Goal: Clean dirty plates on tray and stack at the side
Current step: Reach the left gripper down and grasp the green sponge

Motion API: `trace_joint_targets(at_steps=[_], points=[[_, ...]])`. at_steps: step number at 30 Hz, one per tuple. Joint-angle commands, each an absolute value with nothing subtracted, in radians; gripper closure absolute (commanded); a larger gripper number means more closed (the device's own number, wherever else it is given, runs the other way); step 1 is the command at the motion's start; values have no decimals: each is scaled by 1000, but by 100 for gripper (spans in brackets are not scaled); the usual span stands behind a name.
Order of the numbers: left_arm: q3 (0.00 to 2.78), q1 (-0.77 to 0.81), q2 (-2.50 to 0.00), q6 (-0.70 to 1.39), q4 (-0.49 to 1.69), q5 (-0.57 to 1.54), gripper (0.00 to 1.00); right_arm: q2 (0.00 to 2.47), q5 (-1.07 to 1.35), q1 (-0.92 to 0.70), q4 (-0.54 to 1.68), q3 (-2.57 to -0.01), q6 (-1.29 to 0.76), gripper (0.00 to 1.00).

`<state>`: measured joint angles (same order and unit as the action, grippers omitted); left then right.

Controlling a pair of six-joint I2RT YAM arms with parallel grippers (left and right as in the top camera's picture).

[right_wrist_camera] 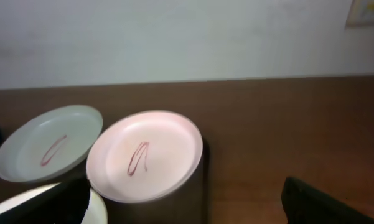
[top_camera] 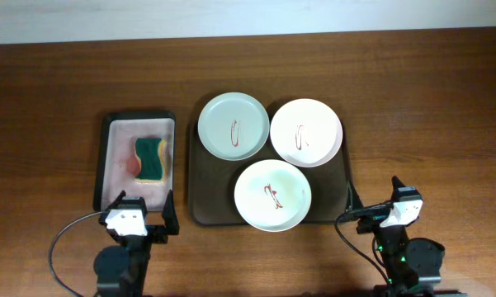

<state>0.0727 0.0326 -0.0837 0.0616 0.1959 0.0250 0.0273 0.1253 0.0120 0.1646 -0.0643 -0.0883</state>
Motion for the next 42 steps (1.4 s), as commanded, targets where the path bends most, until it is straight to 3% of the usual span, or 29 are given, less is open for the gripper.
trace_joint_targets(at_steps=[1,13,24,38,42], points=[[212,36,-195,86,249,21,1,92,155,7,229,-176,-122,1],[612,36,-666,86,498,22,1,544,237,7,523,-573,-121,1],[1135,36,-1147,86,945,22,1,941,237,7,840,-937,-121,1],[1141,-7,-1381,112,709,18,0,991,304,7,836,-956,-121,1],[1141,-50,-1500,120,671,18,9,991,304,7,835,-956,-121,2]])
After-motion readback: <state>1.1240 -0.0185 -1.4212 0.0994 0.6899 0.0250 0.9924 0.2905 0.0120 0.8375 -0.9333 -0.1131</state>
